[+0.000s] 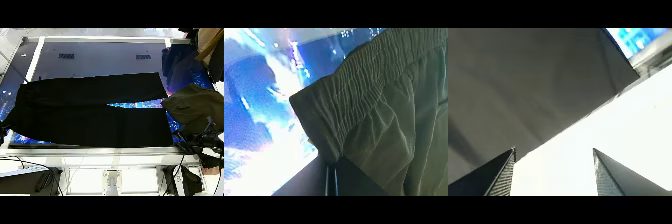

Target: Fold the clothes and pants, and hang the long-sleeved shirts on hangers.

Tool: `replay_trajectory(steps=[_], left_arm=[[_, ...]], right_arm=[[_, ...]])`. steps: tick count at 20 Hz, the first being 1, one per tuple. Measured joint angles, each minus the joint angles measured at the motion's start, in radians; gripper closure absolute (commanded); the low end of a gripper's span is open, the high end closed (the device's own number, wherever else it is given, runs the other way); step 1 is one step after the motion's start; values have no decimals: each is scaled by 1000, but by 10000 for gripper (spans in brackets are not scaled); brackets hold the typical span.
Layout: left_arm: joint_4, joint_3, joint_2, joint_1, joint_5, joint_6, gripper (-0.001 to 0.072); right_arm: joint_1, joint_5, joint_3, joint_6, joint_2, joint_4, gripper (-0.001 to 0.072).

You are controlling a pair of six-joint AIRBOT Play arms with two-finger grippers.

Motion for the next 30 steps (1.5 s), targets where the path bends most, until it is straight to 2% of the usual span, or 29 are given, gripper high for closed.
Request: replay_trajectory(steps=[7,15,16,17,22,23,24,26,27,30], left_arm=[[1,0,2,0,-1,2,689],[63,0,2,0,-1,2,689],[77,0,2,0,-1,1,689],[85,0,2,-1,-2,0,689],[107,0,2,-2,-6,-3,689],[110,0,2,-1,-7,-3,689],[112,0,2,-2,-7,-3,689],[113,0,2,-1,-8,-3,689],[113,0,2,-1,-8,-3,689],[117,1,6,-1,-10,-3,690]], right_arm=[[-16,-83,-92,-8,-116,20,165],[-16,-195,-163,-83,-293,117,173],[-16,-212,-164,-86,-299,123,263],[-16,-228,-166,-89,-304,127,311],[-16,-295,-169,-88,-315,149,311],[-16,-304,-169,-87,-316,151,348],[-16,-316,-169,-87,-316,151,476],[-16,-350,-169,-87,-317,138,679],[-16,-362,-169,-87,-317,135,704],[-16,-377,-164,-83,-317,139,704]])
